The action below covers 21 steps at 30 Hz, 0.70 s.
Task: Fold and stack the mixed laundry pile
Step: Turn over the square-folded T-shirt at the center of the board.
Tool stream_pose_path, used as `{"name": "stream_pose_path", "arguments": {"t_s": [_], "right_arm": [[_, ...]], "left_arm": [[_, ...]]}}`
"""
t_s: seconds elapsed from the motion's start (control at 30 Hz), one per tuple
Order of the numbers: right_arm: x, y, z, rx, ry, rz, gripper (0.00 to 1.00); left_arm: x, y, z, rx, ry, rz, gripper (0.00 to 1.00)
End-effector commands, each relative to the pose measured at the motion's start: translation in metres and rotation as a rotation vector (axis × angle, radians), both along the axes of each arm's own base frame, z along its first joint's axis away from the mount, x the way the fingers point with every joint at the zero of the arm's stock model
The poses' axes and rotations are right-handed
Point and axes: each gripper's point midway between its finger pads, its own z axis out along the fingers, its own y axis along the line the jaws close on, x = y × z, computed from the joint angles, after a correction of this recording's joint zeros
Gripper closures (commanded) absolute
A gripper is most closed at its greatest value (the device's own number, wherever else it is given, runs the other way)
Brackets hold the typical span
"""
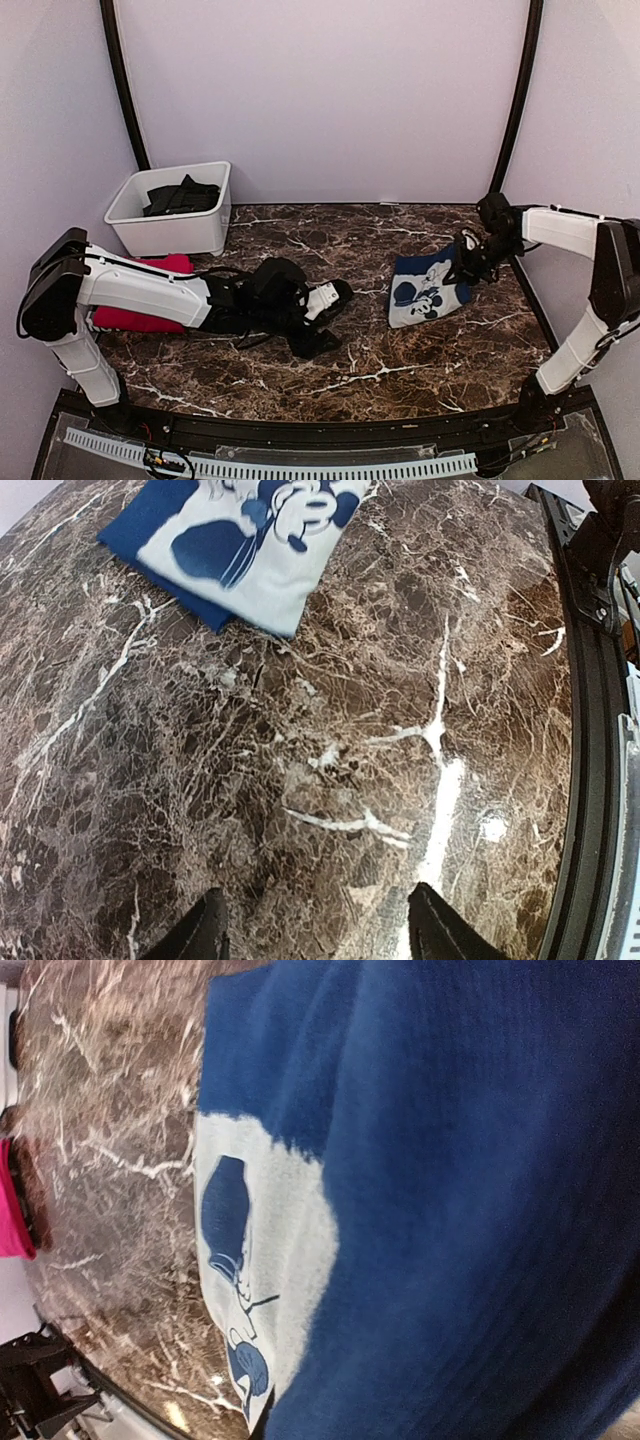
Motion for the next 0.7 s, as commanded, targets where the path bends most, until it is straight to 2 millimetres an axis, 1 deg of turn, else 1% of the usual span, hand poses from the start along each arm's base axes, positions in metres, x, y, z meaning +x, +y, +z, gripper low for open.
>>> {"name": "stream_pose_path", "arguments": {"t_s": [0.0,0.17,0.2,0.23,0.3,0.33,0.37,0.43,0.5,0.57,0.67], "right_arm": [[-0.011,-0.078,0.046,-0.344,-0.050,-0.032,1.00],[-0.009,-0.154,0.084,-0.652,-0.042,-0.132,1.00],[-0.008,-0.164,0.096,-0.705,-0.043,-0.149,1.00],[-0.006,-0.173,0.102,-0.756,-0.038,-0.157,1.00],[-0.001,-0.186,0.109,-0.836,-0.011,-0.163,1.00],[0.003,-0.188,0.108,-0.861,0.003,-0.158,1.00],[0.008,-0.184,0.105,-0.870,0.012,-0.137,1.00],[0.013,-0.172,0.090,-0.938,0.066,-0.066,1.00],[0.017,-0.149,0.069,-0.994,0.120,0.028,1.00],[0.022,-0.118,0.044,-1.027,0.160,0.131,1.00],[0.023,-0.055,0.006,-1.058,0.177,0.303,1.00]], "left_arm": [[-0.001,0.006,0.024,-0.082,-0.002,0.011,0.40],[-0.001,0.016,0.024,-0.083,0.008,0.023,0.40],[-0.001,0.018,0.024,-0.080,0.009,0.027,0.40],[-0.001,0.019,0.026,-0.081,0.008,0.030,0.40],[0.000,0.022,0.025,-0.074,0.010,0.036,0.40],[0.000,0.022,0.025,-0.072,0.007,0.038,0.40],[0.000,0.024,0.024,-0.063,0.013,0.040,0.40],[0.002,0.026,0.022,-0.052,0.014,0.052,0.40],[0.002,0.027,0.023,-0.048,0.019,0.060,0.40],[0.003,0.029,0.026,-0.057,0.035,0.082,0.40],[0.003,0.035,0.034,-0.084,0.053,0.119,0.40]]}}
